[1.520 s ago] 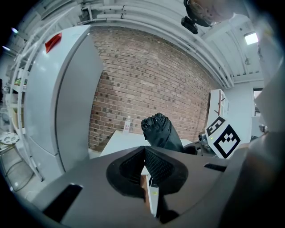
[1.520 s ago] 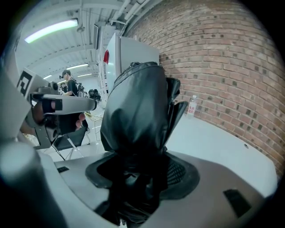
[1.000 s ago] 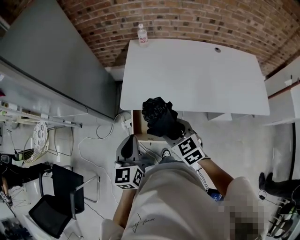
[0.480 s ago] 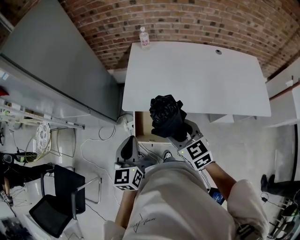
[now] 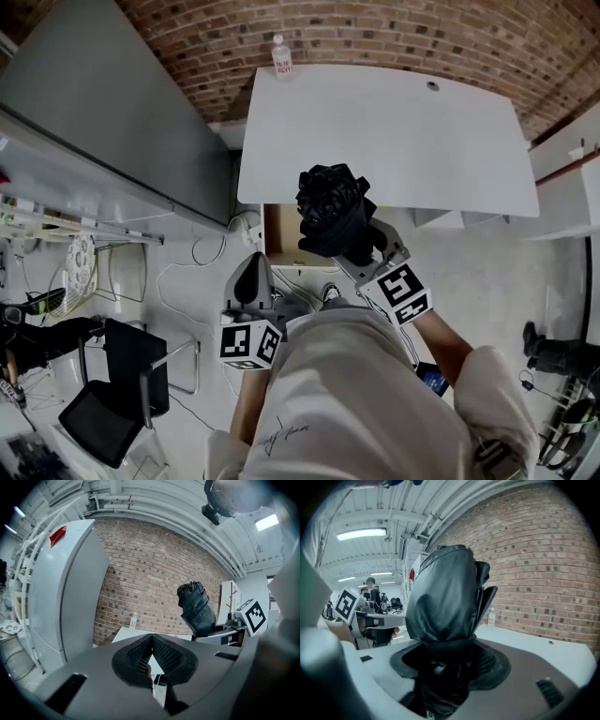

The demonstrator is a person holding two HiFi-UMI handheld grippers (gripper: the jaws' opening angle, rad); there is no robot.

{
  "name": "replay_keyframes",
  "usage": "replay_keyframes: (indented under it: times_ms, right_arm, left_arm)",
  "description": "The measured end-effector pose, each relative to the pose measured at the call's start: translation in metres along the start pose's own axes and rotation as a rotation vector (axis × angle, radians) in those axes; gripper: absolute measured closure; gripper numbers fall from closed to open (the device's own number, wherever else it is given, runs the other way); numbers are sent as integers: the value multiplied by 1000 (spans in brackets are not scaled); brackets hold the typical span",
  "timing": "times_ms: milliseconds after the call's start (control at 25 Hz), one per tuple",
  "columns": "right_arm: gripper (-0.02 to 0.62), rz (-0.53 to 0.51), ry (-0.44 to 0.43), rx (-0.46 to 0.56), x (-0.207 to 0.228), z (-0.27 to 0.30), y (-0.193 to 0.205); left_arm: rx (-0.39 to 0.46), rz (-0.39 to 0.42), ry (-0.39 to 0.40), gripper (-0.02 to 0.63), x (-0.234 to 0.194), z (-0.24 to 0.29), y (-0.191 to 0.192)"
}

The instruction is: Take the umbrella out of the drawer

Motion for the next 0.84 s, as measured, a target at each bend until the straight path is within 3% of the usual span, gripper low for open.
replay_keyframes:
  times_ms: [840]
  right_arm:
    - [336,25,-3,-7,-2,-6,-4]
  left_arm:
    - [-10,-11,4,591,-9,-3,-5]
Point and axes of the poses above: the fingertips, and each gripper's own axes: z forward along the fingers, x to its right, y out of its underside, the point moved 3 cm from there along -z, backward along the fingers, and after that the axes turned 4 degrees about -z, right-handed, at the moved point
